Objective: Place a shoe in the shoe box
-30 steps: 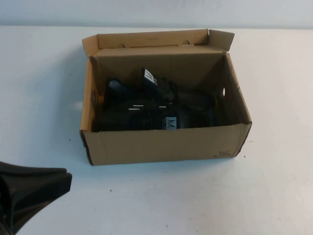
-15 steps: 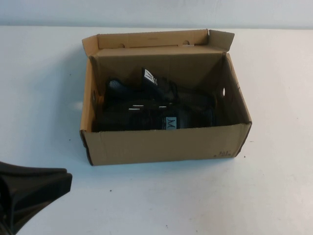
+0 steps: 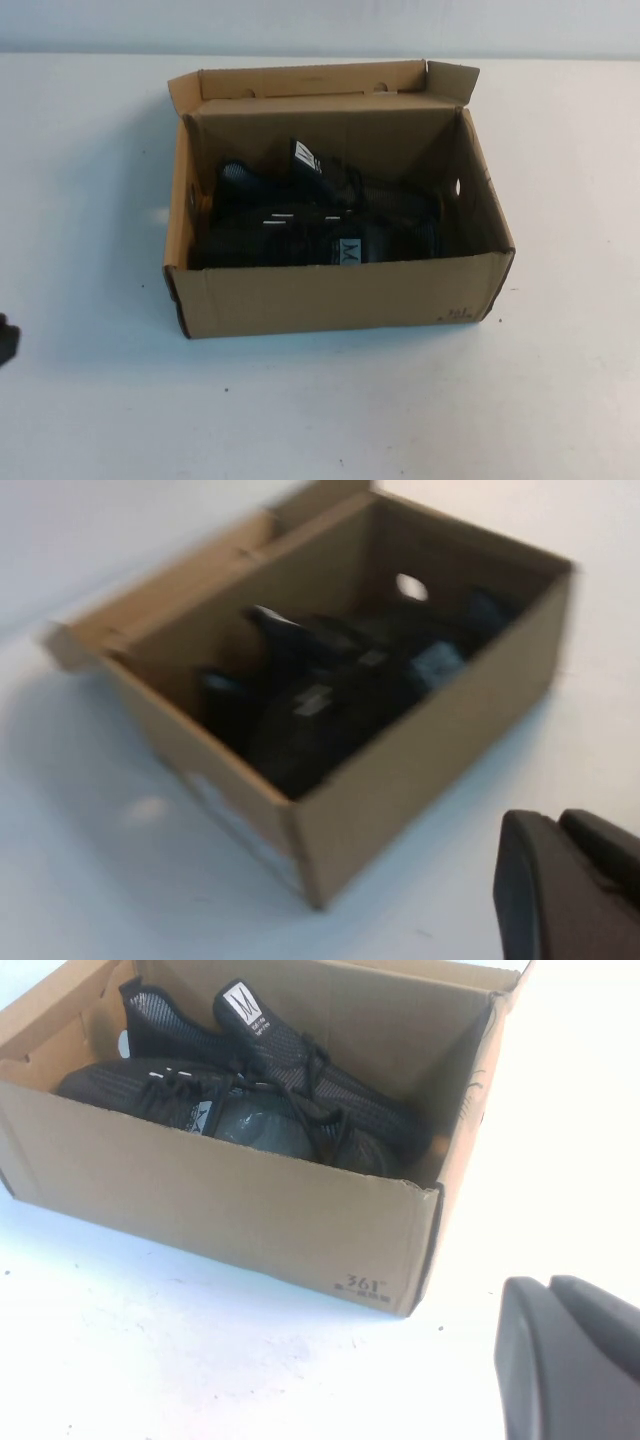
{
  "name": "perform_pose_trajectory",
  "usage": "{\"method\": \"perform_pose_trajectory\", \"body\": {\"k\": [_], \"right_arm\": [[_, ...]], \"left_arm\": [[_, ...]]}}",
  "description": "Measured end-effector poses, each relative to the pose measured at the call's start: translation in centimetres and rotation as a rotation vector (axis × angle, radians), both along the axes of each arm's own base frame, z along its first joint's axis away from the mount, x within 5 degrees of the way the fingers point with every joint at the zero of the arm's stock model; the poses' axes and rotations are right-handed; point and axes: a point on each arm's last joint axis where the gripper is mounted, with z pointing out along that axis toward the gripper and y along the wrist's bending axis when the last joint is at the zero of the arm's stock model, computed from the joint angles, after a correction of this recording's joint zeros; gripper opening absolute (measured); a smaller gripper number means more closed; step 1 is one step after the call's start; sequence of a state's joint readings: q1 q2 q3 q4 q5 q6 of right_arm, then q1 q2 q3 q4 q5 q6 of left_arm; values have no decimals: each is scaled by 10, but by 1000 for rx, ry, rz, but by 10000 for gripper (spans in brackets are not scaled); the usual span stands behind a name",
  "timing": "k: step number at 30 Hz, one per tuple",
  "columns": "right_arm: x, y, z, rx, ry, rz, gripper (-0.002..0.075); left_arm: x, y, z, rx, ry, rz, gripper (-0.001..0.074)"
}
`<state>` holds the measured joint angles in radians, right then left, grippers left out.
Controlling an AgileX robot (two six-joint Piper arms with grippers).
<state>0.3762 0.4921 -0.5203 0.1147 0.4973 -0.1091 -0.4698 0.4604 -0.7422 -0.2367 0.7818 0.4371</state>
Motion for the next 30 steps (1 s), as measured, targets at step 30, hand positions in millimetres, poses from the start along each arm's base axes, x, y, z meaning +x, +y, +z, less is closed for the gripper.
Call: {"method": "perform_pose_trajectory", "body": {"k": [30], "right_arm": [[0,0,0,4,2,1,-16]], "left_arm": [[-5,37,-182,-213,-81,513,-1]]}}
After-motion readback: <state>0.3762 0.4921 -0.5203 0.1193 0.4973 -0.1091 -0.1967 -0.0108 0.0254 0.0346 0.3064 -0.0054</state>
